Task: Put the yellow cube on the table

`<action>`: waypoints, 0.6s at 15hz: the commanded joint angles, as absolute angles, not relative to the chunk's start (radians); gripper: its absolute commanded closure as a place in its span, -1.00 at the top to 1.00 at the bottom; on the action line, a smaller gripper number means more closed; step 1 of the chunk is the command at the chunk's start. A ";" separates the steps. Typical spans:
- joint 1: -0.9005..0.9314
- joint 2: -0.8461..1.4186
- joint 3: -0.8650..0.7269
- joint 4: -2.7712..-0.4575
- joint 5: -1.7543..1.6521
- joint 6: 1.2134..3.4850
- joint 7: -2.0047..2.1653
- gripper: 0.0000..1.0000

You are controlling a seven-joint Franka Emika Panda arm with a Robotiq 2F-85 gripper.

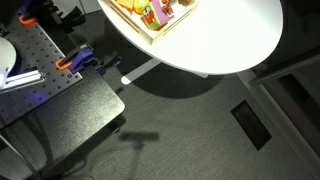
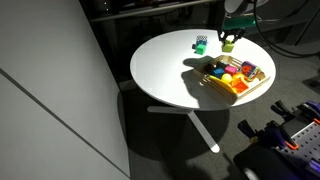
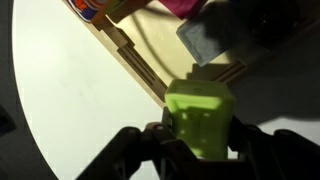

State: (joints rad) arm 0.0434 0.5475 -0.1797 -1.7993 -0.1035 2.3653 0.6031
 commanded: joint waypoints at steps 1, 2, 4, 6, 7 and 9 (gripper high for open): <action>0.051 0.629 -0.185 -1.662 -0.084 2.323 0.641 -0.51; 0.056 0.645 -0.189 -1.637 -0.088 2.312 0.654 -0.09; 0.060 0.660 -0.187 -1.608 -0.087 2.289 0.668 0.51; 0.065 0.658 -0.185 -1.604 -0.094 2.276 0.664 0.80; 0.065 0.653 -0.181 -1.606 -0.093 2.270 0.657 0.97; 0.060 0.626 -0.164 -1.634 -0.084 2.254 0.620 1.00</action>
State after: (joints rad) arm 0.0623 0.6470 -0.1783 -1.6374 -0.1024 2.3021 0.6518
